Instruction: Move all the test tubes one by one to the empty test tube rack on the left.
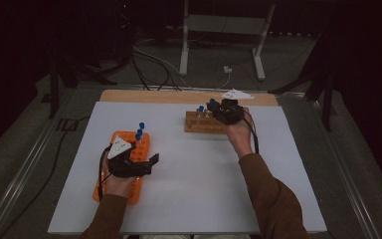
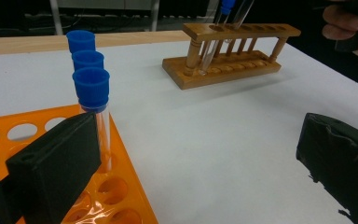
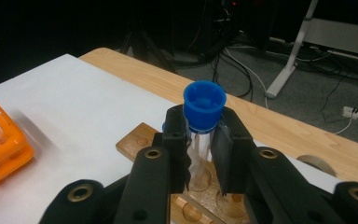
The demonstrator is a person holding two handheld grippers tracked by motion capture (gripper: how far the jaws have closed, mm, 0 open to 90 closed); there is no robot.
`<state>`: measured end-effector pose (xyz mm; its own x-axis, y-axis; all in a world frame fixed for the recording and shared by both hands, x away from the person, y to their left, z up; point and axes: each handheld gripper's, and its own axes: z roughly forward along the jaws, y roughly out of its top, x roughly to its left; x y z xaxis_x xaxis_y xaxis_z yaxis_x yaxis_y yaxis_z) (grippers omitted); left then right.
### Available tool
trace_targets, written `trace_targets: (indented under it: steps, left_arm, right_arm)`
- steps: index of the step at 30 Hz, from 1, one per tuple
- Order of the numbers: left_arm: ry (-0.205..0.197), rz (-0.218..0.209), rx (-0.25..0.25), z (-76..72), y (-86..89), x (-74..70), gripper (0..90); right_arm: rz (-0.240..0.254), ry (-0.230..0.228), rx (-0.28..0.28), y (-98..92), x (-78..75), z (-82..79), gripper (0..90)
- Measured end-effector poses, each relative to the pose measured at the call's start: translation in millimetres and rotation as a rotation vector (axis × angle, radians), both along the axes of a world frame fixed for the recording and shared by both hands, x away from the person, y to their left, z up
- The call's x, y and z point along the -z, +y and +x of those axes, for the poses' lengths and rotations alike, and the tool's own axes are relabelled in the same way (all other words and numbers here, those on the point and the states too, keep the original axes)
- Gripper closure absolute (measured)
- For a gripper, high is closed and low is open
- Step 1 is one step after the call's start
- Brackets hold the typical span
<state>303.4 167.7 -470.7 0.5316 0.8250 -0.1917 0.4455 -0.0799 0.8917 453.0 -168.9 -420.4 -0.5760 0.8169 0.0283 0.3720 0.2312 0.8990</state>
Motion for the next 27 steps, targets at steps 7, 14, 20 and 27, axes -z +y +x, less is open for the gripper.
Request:
trace_targets:
  steps: [7, 14, 20, 27]
  left_arm:
    - [-0.012, 0.015, -0.016, -0.9, -1.7, -0.4, 0.8]
    - [-0.048, 0.04, -0.044, -2.6, -3.1, -3.8, 1.2]
    - [-0.074, 0.054, -0.053, -1.7, -3.9, -11.2, 1.2]
    - [-0.088, 0.074, -0.027, 0.8, -15.9, -17.1, 1.2]
  right_arm:
    - [0.017, -0.016, -0.001, -5.7, -10.0, -4.8, 76.5]
    - [0.056, -0.012, -0.017, -11.0, -16.5, -11.7, 76.5]
    - [0.054, -0.005, -0.048, -13.0, -19.5, -21.1, 76.4]
    - [0.065, 0.017, -0.081, -10.7, -16.4, -30.5, 76.4]
